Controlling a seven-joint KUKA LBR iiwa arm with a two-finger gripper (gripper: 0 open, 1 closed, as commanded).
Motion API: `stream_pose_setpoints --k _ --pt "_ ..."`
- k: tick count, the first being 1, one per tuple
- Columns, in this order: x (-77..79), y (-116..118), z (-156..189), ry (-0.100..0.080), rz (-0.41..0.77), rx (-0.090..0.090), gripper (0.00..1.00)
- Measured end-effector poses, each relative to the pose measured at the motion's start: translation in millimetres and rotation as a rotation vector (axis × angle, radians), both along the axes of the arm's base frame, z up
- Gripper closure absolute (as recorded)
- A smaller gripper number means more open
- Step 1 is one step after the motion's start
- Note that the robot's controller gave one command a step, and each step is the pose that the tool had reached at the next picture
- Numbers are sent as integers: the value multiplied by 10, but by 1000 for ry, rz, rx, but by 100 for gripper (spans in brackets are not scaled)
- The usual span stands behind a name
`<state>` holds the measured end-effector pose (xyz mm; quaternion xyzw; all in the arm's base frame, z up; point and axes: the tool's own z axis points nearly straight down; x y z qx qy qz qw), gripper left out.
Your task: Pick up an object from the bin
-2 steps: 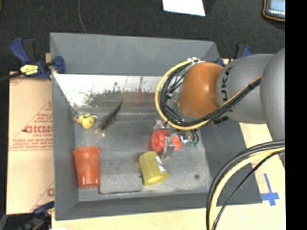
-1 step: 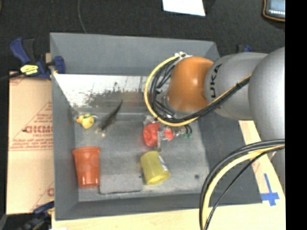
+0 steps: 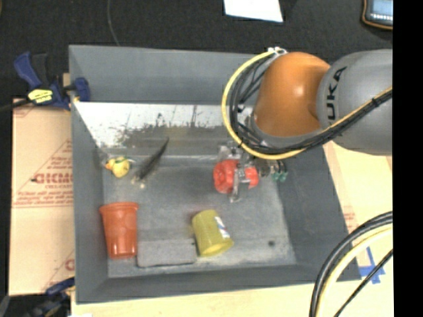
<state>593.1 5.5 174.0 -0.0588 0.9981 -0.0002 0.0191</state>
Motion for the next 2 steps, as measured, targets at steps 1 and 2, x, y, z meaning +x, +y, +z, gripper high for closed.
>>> stream_pose_setpoints --k 1,2 --pt "142 -13 -782 -8 42 -2 100" --pt "23 -7 208 -5 5 1 100"
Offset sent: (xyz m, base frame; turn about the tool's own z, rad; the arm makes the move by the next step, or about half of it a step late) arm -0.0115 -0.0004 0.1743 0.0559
